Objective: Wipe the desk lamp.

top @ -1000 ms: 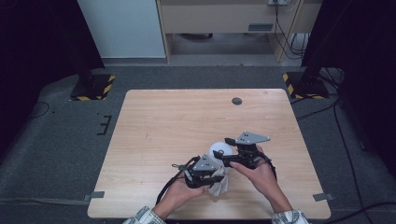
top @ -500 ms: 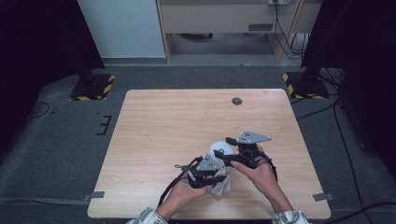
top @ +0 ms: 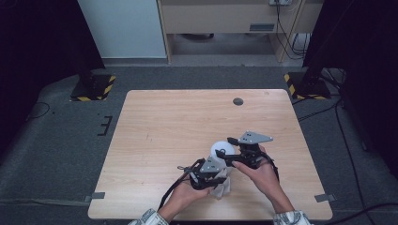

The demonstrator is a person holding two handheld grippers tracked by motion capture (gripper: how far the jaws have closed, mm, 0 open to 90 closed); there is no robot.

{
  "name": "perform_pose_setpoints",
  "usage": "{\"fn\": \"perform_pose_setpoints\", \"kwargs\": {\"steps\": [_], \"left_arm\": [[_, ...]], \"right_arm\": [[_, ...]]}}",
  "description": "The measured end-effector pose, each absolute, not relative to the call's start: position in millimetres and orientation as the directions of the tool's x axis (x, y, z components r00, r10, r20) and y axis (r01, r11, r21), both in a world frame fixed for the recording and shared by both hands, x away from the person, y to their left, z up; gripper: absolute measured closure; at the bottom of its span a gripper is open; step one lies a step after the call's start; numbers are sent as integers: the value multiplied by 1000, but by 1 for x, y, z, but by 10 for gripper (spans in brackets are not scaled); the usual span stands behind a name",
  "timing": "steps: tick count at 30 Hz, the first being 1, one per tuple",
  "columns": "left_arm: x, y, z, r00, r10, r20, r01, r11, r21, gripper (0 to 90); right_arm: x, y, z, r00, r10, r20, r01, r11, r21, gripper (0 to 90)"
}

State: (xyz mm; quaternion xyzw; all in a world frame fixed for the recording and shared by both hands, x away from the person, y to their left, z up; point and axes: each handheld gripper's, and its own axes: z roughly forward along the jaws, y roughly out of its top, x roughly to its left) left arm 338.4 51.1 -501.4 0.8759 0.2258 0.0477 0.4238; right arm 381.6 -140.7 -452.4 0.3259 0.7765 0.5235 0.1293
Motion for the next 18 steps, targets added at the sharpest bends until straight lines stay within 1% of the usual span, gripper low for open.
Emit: {"fn": "perform_pose_setpoints", "kwargs": {"steps": [4, 6, 12, 18], "left_arm": [[335, 56, -479, 893, 437, -104, 328, -477, 815, 764], [335, 58, -473, 892, 441, -98, 323, -470, 821, 764], [342, 56, -495, 881, 461, -104, 358, -508, 784, 765], [350, 55, -499, 870, 478, -121, 381, -496, 780, 763]], "right_arm": [[382, -141, -452, -755, 640, 141, 370, 239, 898, 266], [382, -141, -453, -753, 641, 145, 372, 235, 898, 266], [385, -139, -453, -743, 655, 142, 372, 228, 900, 266], [395, -137, -453, -731, 665, 151, 385, 219, 897, 266]]}}
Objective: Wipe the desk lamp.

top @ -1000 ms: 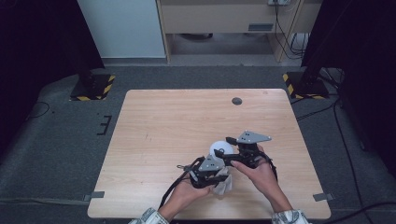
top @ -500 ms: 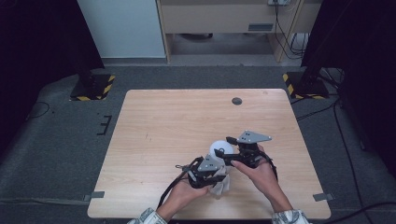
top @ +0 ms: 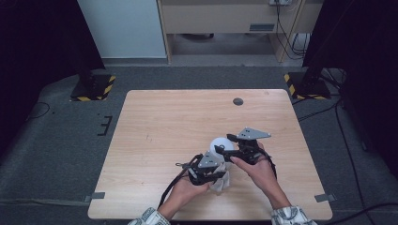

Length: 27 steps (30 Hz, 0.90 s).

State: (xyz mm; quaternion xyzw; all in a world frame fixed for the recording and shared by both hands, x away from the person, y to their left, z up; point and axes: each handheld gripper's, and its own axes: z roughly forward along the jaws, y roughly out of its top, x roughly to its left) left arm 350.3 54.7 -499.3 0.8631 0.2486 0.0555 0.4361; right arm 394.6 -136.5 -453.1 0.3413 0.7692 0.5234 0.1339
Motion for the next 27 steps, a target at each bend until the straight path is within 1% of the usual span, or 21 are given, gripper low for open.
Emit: {"fn": "perform_pose_setpoints", "kwargs": {"steps": [3, 5, 8, 11, 13, 16, 19, 21, 23, 27], "left_arm": [[351, 55, -496, 870, 477, -130, 386, -491, 781, 761], [348, 55, -490, 870, 479, -120, 375, -482, 792, 759], [346, 55, -482, 869, 479, -129, 373, -459, 807, 759], [344, 48, -483, 870, 476, -129, 374, -465, 803, 758], [342, 39, -489, 872, 467, -147, 385, -469, 795, 759], [338, 22, -498, 877, 451, -167, 393, -471, 790, 759], [334, 5, -505, 878, 450, -162, 391, -480, 785, 758], [334, -5, -510, 871, 460, -174, 407, -475, 780, 756], [333, -16, -514, 865, 474, -167, 411, -477, 777, 755], [334, -31, -525, 860, 486, -157, 412, -479, 775, 737]], "right_arm": [[397, -136, -452, -737, 660, 149, 389, 233, 891, 266], [398, -136, -450, -741, 655, 145, 389, 244, 888, 268], [394, -141, -442, -743, 654, 142, 371, 226, 901, 257], [384, -154, -433, -745, 658, 106, 344, 244, 907, 257], [376, -165, -431, -738, 670, 83, 338, 260, 905, 265], [357, -190, -434, -719, 693, 52, 332, 277, 902, 319], [337, -215, -443, -695, 719, 4, 320, 305, 897, 420], [327, -230, -452, -676, 737, 9, 333, 294, 896, 475], [323, -238, -459, -668, 744, 13, 345, 293, 892, 525], [322, -245, -467, -661, 749, 36, 373, 287, 883, 569]]}}
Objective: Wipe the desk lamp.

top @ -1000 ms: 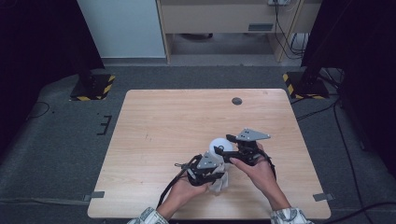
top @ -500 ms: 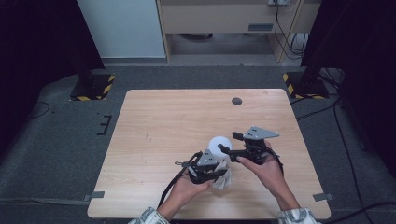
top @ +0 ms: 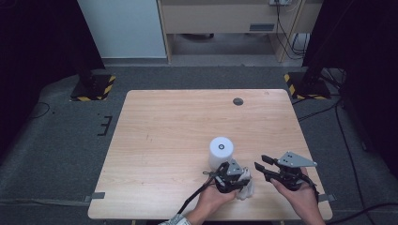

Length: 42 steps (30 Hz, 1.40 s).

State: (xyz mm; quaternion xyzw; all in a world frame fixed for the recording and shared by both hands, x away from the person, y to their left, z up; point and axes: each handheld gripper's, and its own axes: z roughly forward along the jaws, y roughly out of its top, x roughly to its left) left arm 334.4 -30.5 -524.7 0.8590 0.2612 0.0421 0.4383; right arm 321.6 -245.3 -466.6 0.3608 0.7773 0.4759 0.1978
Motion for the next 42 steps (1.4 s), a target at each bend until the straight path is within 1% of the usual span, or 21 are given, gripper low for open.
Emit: {"fn": "perform_pose_setpoints", "kwargs": {"steps": [1, 2, 4, 5, 7, 9, 10, 12, 14, 16, 21, 24, 26, 28, 31, 32, 34, 38, 40, 42], "left_arm": [[334, -32, -527, 861, 485, -153, 411, -486, 772, 719], [333, -34, -527, 865, 484, -131, 395, -497, 773, 692], [333, -33, -524, 866, 490, -100, 378, -511, 772, 619], [333, -31, -523, 864, 495, -90, 373, -511, 774, 571], [333, -26, -516, 863, 500, -75, 361, -506, 783, 514], [332, -22, -511, 861, 503, -80, 363, -494, 790, 458], [331, -19, -507, 864, 498, -75, 355, -497, 792, 435], [328, -14, -502, 864, 501, -60, 344, -498, 796, 408], [324, -8, -498, 868, 492, -72, 343, -488, 803, 384], [321, 0, -495, 873, 484, -61, 332, -498, 801, 373], [323, 17, -490, 863, 502, -60, 334, -477, 813, 365], [323, 27, -482, 859, 510, -49, 325, -470, 821, 379], [321, 37, -475, 856, 514, -57, 326, -450, 831, 389], [318, 46, -470, 857, 514, -44, 312, -448, 838, 391], [314, 60, -466, 848, 527, -51, 316, -426, 848, 388], [313, 64, -464, 850, 524, -57, 318, -423, 848, 384], [309, 75, -463, 855, 508, -101, 344, -411, 844, 373], [310, 91, -466, 839, 542, -51, 333, -437, 836, 352], [315, 96, -467, 836, 546, -51, 336, -438, 834, 329], [321, 99, -467, 841, 541, -32, 324, -456, 829, 297]], "right_arm": [[322, -245, -468, -662, 748, 33, 375, 293, 879, 569], [322, -245, -469, -661, 750, 33, 376, 293, 879, 566], [323, -246, -471, -661, 750, 39, 383, 292, 876, 539], [323, -246, -471, -660, 750, 39, 387, 294, 874, 518], [323, -245, -472, -657, 753, 37, 391, 298, 870, 476], [322, -245, -472, -649, 759, 42, 398, 292, 870, 394], [321, -245, -472, -642, 765, 42, 402, 289, 869, 348], [320, -245, -472, -640, 767, 46, 406, 287, 868, 286], [319, -243, -472, -640, 767, 45, 406, 288, 867, 242], [319, -242, -473, -641, 765, 63, 410, 272, 871, 221], [316, -235, -474, -670, 741, 49, 398, 303, 866, 240], [311, -231, -473, -685, 727, 36, 384, 319, 866, 276], [307, -231, -474, -696, 717, 39, 381, 323, 866, 279], [303, -231, -474, -698, 715, 38, 381, 326, 865, 269], [297, -232, -475, -700, 713, 37, 382, 330, 863, 230], [296, -233, -475, -699, 714, 37, 385, 332, 861, 213], [292, -234, -477, -693, 720, 30, 394, 344, 852, 194], [292, -233, -483, -699, 714, 27, 406, 365, 838, 193], [295, -230, -487, -705, 708, 23, 415, 386, 824, 215], [298, -226, -488, -711, 703, 24, 413, 389, 824, 219]]}}
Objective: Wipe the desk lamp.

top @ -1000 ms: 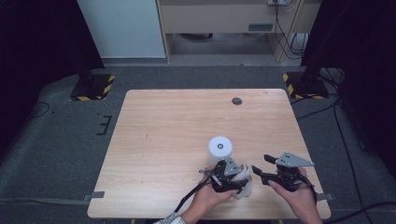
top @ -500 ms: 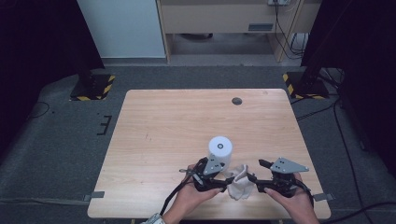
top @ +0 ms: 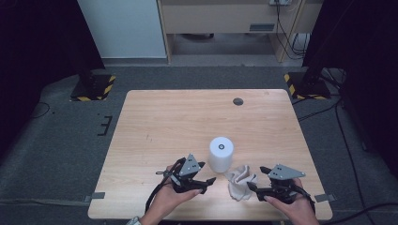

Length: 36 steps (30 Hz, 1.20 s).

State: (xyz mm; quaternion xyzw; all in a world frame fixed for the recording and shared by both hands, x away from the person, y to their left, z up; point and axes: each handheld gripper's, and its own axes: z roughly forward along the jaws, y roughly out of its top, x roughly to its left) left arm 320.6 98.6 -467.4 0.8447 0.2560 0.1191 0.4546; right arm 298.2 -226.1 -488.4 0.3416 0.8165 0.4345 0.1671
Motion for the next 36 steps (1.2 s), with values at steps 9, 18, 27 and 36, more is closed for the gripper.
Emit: {"fn": "perform_pose_setpoints", "kwargs": {"steps": [9, 18, 27, 36], "left_arm": [[335, 109, -469, 831, 555, -45, 332, -429, 840, 252], [346, 105, -467, 829, 557, -49, 323, -407, 855, 140], [364, 92, -459, 826, 562, -48, 308, -379, 872, 70], [381, 79, -464, 824, 561, -82, 337, -368, 867, 51]], "right_arm": [[322, -212, -495, -746, 666, 24, 400, 420, 815, 226], [344, -192, -512, -773, 633, 53, 442, 477, 760, 271], [344, -190, -519, -774, 625, 98, 493, 500, 712, 423], [345, -192, -524, -777, 603, 180, 532, 476, 700, 570]]}}
